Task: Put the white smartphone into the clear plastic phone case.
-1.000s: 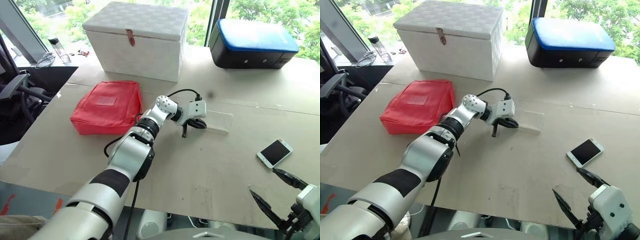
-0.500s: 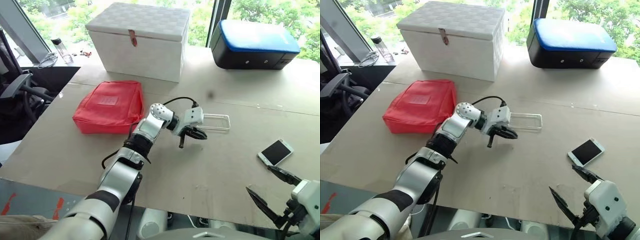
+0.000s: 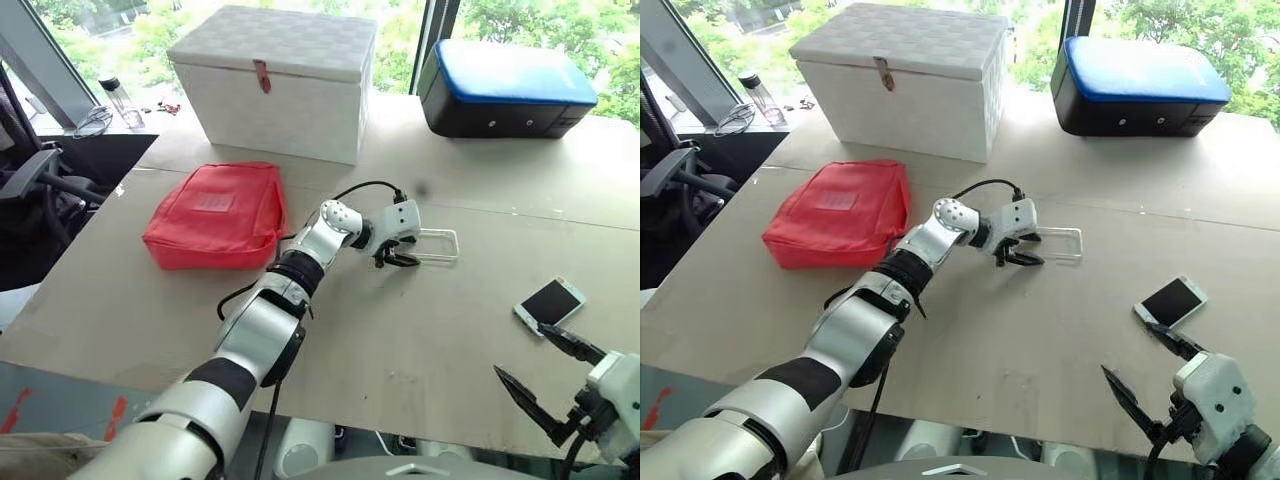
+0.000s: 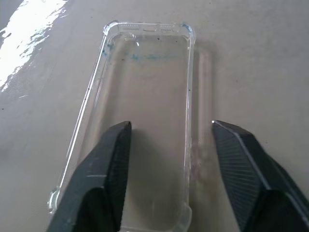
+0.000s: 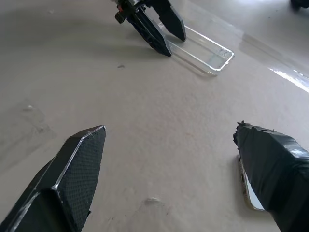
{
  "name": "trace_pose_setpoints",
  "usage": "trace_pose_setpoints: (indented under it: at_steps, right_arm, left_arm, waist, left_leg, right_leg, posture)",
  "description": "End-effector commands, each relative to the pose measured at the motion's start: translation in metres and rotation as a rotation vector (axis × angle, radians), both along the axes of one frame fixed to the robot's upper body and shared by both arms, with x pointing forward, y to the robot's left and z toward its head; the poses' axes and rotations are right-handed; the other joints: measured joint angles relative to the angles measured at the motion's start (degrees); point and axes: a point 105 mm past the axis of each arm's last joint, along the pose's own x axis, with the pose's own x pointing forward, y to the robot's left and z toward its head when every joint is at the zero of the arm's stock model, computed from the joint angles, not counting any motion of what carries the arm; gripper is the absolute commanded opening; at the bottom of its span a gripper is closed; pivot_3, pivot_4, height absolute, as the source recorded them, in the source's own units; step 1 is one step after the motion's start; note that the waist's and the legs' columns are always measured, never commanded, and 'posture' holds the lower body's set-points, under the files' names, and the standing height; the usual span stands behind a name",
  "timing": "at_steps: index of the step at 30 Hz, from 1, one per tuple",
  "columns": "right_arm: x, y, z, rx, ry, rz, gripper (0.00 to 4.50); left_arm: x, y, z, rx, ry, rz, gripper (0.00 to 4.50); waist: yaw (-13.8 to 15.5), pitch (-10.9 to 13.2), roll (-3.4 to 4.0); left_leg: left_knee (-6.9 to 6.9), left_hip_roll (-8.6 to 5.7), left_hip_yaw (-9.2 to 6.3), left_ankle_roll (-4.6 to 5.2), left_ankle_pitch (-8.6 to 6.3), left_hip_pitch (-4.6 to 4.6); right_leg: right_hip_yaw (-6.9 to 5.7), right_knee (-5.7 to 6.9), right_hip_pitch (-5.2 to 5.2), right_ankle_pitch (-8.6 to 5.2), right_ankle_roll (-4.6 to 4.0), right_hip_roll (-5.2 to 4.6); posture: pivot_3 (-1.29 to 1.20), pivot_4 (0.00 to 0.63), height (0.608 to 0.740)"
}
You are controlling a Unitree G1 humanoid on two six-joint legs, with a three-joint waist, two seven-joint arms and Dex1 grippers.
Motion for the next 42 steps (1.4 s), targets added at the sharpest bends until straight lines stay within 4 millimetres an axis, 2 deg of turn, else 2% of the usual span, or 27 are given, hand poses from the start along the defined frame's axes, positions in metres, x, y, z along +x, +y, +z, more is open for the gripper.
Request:
trace_pose_setpoints:
  at_steps: [1,2,3,9,16,22,25,30,31,32,34,37,39,42]
  right_arm:
    - [0.003,0.000,0.008,0.002,-0.047,-0.014,4.50]
    - [0.004,0.000,0.009,0.004,-0.055,-0.018,4.50]
    - [0.005,0.000,0.011,0.004,-0.063,-0.023,4.50]
    - [0.009,0.003,0.018,0.008,-0.074,-0.033,4.50]
    - [0.010,0.003,0.022,-0.001,-0.058,-0.030,4.50]
    - [0.009,-0.008,0.023,-0.020,-0.036,-0.030,4.50]
    - [0.011,-0.017,0.026,-0.017,-0.025,-0.033,4.50]
    - [0.027,-0.033,0.034,0.030,-0.052,-0.139,4.50]
    - [0.032,-0.037,0.035,0.051,-0.050,-0.175,4.50]
    - [0.038,-0.043,0.033,0.064,-0.029,-0.229,4.50]
    - [0.050,-0.068,0.024,-0.002,0.049,-0.394,4.50]
    - [0.065,-0.094,0.027,-0.013,0.083,-0.501,4.50]
    - [0.075,-0.107,0.032,-0.005,0.093,-0.542,4.50]
    - [0.085,-0.114,0.035,0.007,0.148,-0.539,4.50]
  left_arm:
    - [-0.012,0.001,-0.004,0.012,0.055,-0.085,0.78]
    - [-0.017,0.001,-0.003,0.003,0.076,-0.118,0.35]
    - [-0.022,0.003,-0.002,0.000,0.087,-0.152,0.14]
    - [-0.046,0.015,0.004,-0.013,0.137,-0.278,0.14]
    - [-0.077,0.002,0.017,-0.057,0.182,-0.356,0.14]
    - [-0.077,-0.006,0.004,-0.028,0.161,-0.324,0.14]
    - [-0.074,-0.005,0.002,-0.024,0.119,-0.319,0.98]
    - [-0.068,0.001,0.018,-0.122,0.065,-0.261,3.43]
    - [-0.066,0.003,0.024,-0.156,0.055,-0.243,3.78]
    - [-0.064,0.006,0.029,-0.184,0.044,-0.220,3.78]
    - [-0.064,0.015,0.038,-0.227,0.018,-0.185,3.78]
    - [-0.068,0.022,0.045,-0.262,-0.011,-0.157,3.78]
    - [-0.072,0.025,0.050,-0.286,-0.028,-0.151,3.78]
    - [-0.075,0.027,0.060,-0.344,-0.060,-0.133,3.78]
  waist:
    - [0.0,0.0,0.00]
    - [0.0,0.0,0.02]
    - [0.0,0.0,0.02]
    - [-0.2,0.0,0.07]
    - [0.0,0.0,0.08]
    - [0.0,-0.1,0.12]
    - [-0.1,-0.1,0.12]
    - [-0.1,-0.1,0.13]
    - [-0.2,-0.1,0.13]
    - [-0.2,-0.1,0.14]
    - [-0.2,-0.1,0.16]
    - [-0.2,-0.1,0.19]
    - [0.0,-0.1,0.21]
    - [0.1,-0.1,0.22]
  left_leg:
    - [0.00,0.00,0.00,0.00,0.00,0.00]
    - [0.00,0.00,0.00,-0.01,0.00,0.00]
    - [0.00,0.00,0.00,-0.01,0.00,0.00]
    - [-0.03,0.00,0.00,-0.02,0.00,-0.01]
    - [0.03,0.00,0.00,-0.02,0.00,-0.03]
    - [0.00,-0.01,0.00,-0.01,0.01,0.01]
    - [0.00,0.00,0.00,0.22,0.13,0.01]
    - [0.00,0.00,0.00,0.19,0.12,0.02]
    - [0.00,0.00,-0.02,0.19,0.12,0.01]
    - [0.00,0.00,0.00,0.19,0.12,0.02]
    - [-0.02,0.00,-0.01,0.15,0.10,0.02]
    - [-0.01,0.00,0.07,-0.02,0.02,0.03]
    - [-0.01,0.00,0.09,0.00,0.04,0.02]
    - [-0.01,-0.01,0.11,0.21,0.17,0.02]
  right_leg:
    - [0.00,0.00,0.00,0.00,0.00,-0.01]
    - [0.00,0.00,0.00,0.00,0.00,-0.01]
    - [0.00,0.00,-0.01,0.00,-0.01,-0.01]
    - [0.03,0.00,-0.03,-0.01,-0.04,0.00]
    - [0.04,0.00,0.00,-0.01,-0.03,-0.07]
    - [0.06,0.00,0.00,-0.01,-0.03,-0.01]
    - [0.06,0.01,0.00,-0.01,-0.03,0.04]
    - [0.08,0.01,-0.01,0.00,-0.03,0.01]
    - [0.07,0.01,-0.01,0.00,-0.03,0.01]
    - [0.09,0.00,-0.01,0.00,-0.03,0.00]
    - [0.12,0.00,-0.01,0.01,-0.05,-0.02]
    - [0.16,0.00,-0.01,0.13,-0.25,-0.05]
    - [0.15,0.00,-0.01,0.14,-0.26,-0.04]
    - [0.12,0.00,0.00,0.14,-0.27,-0.03]
  posture:
    - [0.00,0.150,0.740]
    - [0.00,0.150,0.740]
    - [0.00,0.150,0.740]
    - [0.00,0.150,0.740]
    - [0.00,0.150,0.740]
    - [0.00,0.150,0.740]
    - [0.00,0.150,0.740]
    - [0.00,0.150,0.740]
    - [0.00,0.150,0.740]
    - [0.00,0.150,0.740]
    - [0.00,0.150,0.740]
    - [0.00,0.150,0.740]
    - [0.00,0.150,0.740]
    - [0.00,0.150,0.740]
